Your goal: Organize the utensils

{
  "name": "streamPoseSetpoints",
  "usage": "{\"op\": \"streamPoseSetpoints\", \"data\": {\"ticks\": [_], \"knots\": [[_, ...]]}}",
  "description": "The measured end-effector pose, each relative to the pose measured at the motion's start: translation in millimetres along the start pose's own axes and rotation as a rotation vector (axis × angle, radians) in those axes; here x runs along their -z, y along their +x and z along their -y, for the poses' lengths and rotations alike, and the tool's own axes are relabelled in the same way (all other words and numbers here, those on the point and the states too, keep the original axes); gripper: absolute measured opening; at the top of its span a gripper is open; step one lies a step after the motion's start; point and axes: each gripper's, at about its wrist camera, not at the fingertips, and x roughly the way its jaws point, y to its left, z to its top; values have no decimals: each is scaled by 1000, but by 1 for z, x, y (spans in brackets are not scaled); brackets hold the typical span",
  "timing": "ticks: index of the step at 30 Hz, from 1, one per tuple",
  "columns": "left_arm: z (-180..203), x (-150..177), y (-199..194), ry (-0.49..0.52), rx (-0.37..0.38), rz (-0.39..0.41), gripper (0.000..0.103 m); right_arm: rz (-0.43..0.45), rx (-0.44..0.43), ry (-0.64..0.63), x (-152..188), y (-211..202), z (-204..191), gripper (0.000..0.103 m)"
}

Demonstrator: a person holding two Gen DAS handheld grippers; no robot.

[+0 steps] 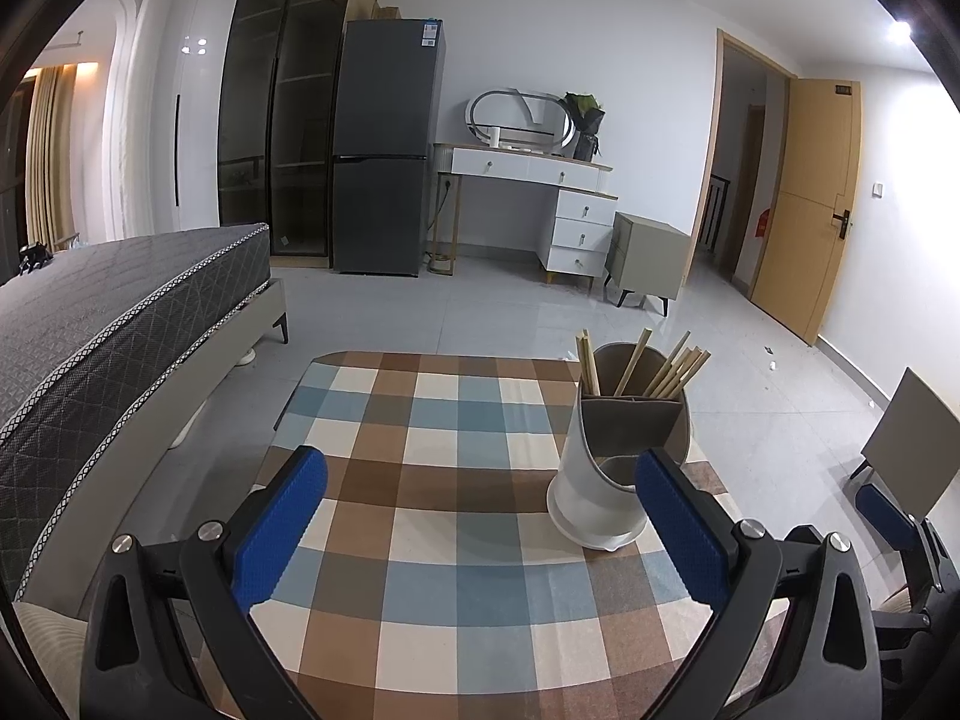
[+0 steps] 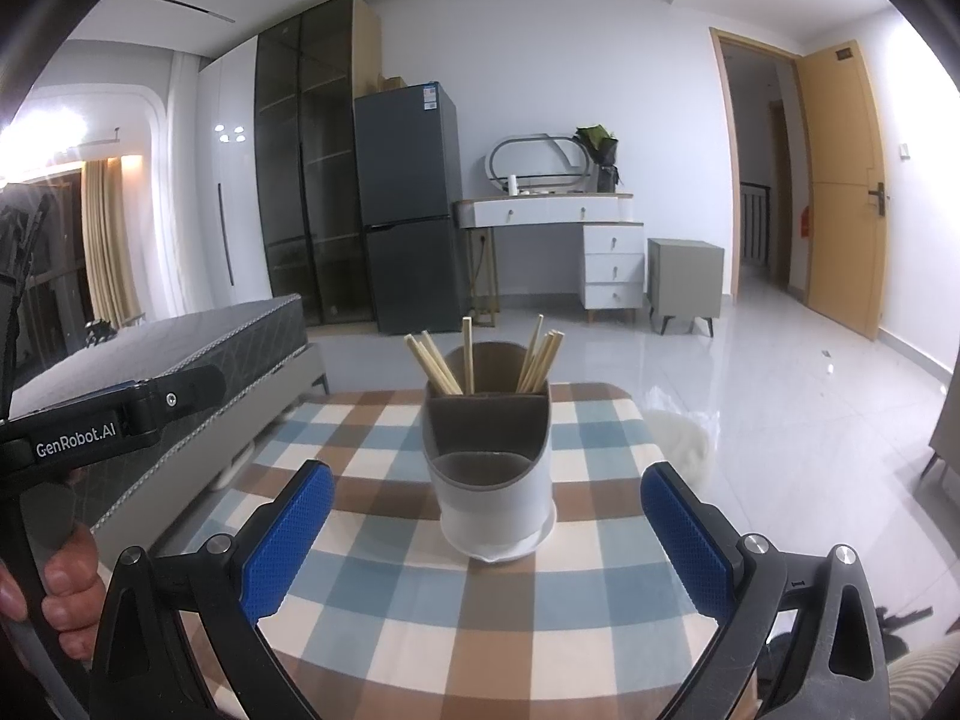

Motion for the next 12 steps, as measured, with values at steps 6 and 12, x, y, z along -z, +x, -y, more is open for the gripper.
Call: {"op": "streamPoseSetpoints", "data": {"ticks": [6, 12], "knots": [[-1, -1, -1, -5, -5, 5, 100, -2, 1, -1, 0, 0, 0, 103], [-2, -2, -1, -10, -12, 10, 100, -9, -1, 0, 2, 2, 0, 103]]}}
